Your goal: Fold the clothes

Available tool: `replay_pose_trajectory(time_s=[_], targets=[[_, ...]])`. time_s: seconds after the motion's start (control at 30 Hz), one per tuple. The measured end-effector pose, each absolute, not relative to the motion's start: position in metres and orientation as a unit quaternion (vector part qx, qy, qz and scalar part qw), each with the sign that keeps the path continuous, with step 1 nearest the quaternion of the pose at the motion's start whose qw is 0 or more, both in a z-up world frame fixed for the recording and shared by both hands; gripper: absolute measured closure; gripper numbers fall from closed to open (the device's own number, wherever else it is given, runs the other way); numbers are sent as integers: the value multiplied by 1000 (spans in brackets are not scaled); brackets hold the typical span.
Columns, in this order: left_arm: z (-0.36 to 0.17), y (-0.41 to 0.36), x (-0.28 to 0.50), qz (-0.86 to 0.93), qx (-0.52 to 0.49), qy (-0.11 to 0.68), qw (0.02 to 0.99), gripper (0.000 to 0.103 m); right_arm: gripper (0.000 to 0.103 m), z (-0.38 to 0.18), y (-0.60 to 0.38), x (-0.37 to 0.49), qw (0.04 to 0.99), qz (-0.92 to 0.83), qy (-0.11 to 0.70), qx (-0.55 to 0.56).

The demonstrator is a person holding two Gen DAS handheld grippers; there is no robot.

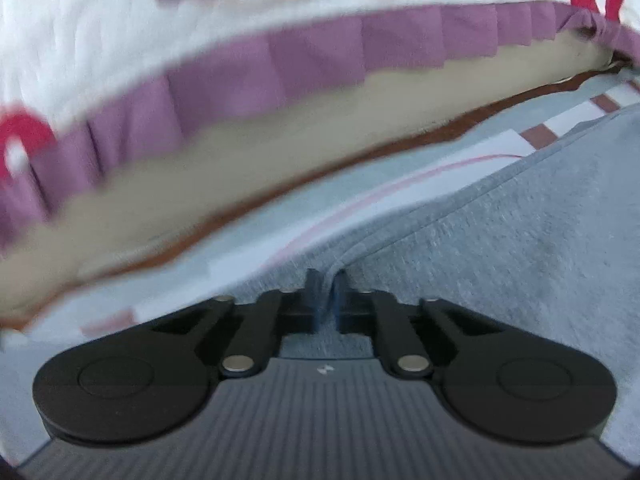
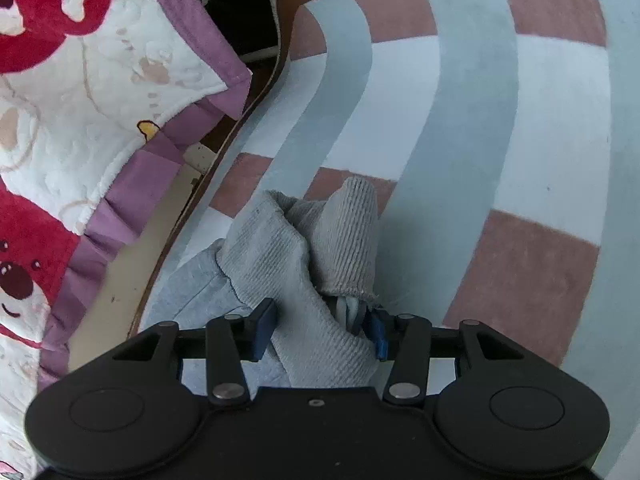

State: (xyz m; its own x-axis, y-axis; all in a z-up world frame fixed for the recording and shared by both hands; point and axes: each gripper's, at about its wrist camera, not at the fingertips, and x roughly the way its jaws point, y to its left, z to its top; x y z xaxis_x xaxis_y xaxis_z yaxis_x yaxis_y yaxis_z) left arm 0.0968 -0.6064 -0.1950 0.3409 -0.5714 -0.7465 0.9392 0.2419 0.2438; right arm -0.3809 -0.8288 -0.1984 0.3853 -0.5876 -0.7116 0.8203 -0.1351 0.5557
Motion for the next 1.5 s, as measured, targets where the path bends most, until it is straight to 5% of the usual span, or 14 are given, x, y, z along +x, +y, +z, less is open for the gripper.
replay_pose_trajectory(time_s=[0.03, 0.13, 0.33, 0.4, 0.47, 0.6, 0.77, 0.93, 1.03, 1.5], targets=[[-191, -610, 95, -496, 348, 252, 754, 100, 79, -194, -826, -377, 661, -544, 114, 505], [-189, -625, 91, -457, 352, 236, 782, 99, 85, -179, -820, -366, 697, -544, 120, 452], [-216, -643, 66, -391, 377, 242, 804, 88, 86, -159, -810, -341, 739, -559, 154, 343], [-199, -636, 49, -396, 342, 236, 819, 64, 86, -155, -810, -339, 743, -562, 158, 327], [-176, -626, 27, -426, 292, 224, 826, 54, 87, -149, -808, -339, 752, -563, 153, 307], [-151, -625, -31, -516, 248, 216, 791, 54, 87, -144, -805, -329, 765, -564, 167, 261], [-154, -630, -90, -637, 217, 336, 659, 51, 82, -169, -830, -350, 730, -548, 142, 383], [-176, -647, -118, -666, 212, 438, 565, 48, 71, -183, -835, -404, 696, -465, 0, 548], [-178, -640, -136, -660, 210, 446, 566, 48, 62, -178, -834, -407, 691, -477, -10, 542], [-195, -631, -162, -630, 166, 484, 584, 41, 54, -175, -784, -410, 664, -524, 48, 531]])
